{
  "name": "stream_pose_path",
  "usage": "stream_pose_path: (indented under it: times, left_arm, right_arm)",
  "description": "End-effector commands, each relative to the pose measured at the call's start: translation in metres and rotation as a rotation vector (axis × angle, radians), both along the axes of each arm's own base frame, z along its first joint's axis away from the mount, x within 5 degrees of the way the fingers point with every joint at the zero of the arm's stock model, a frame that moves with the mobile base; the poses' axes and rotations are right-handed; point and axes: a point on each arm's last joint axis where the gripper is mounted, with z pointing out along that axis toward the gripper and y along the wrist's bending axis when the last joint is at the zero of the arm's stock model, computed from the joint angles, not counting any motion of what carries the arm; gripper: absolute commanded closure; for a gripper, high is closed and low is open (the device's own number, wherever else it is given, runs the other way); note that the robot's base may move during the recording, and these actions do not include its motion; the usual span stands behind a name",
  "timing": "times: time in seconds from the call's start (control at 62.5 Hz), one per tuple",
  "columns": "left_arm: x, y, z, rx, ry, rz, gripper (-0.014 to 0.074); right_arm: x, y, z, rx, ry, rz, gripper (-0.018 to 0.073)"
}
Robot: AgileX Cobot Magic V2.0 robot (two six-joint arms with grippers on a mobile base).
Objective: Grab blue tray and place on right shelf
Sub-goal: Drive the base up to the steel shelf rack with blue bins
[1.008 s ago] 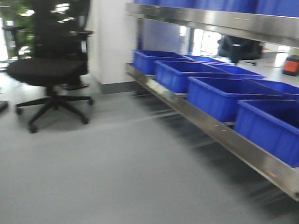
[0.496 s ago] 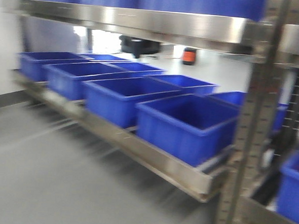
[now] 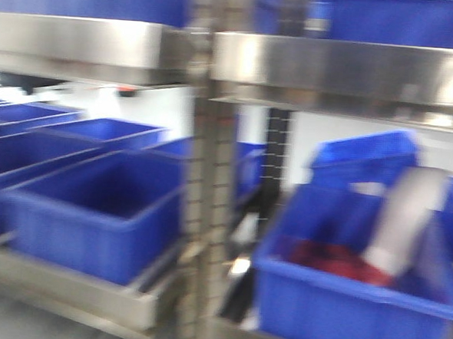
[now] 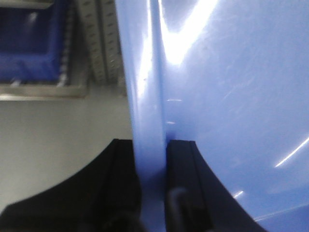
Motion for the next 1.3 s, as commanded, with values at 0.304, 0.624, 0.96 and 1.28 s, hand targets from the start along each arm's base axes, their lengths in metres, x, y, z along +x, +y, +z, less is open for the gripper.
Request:
stream_pose_path:
  times: [0.304,0.624,0.96,1.28]
  left_arm:
    - [-0.0217,-0.0041,0.011,-0.055,0.053,-0.096,0.0644]
    - [-0.0217,-0.0041,0.011,-0.055,0.053,-0.096,0.0644]
    - [-0.0217,-0.0041,0.011,-0.055,0.053,-0.096,0.0644]
    - [-0.0218,-0.0042,0.011,-0.056,0.053,-0.096,0.0644]
  right_arm:
    - [-0.0024,0.0074,0.0205,0.096,-0.148,0.067,0.0502]
    - [-0.0024,0.0074,0.0205,0.096,-0.148,0.067,0.0502]
    - [-0.0024,0.0074,0.0205,0.096,-0.148,0.067,0.0502]
    - [-0.0024,0.0074,0.0205,0.096,-0.148,0.067,0.0502]
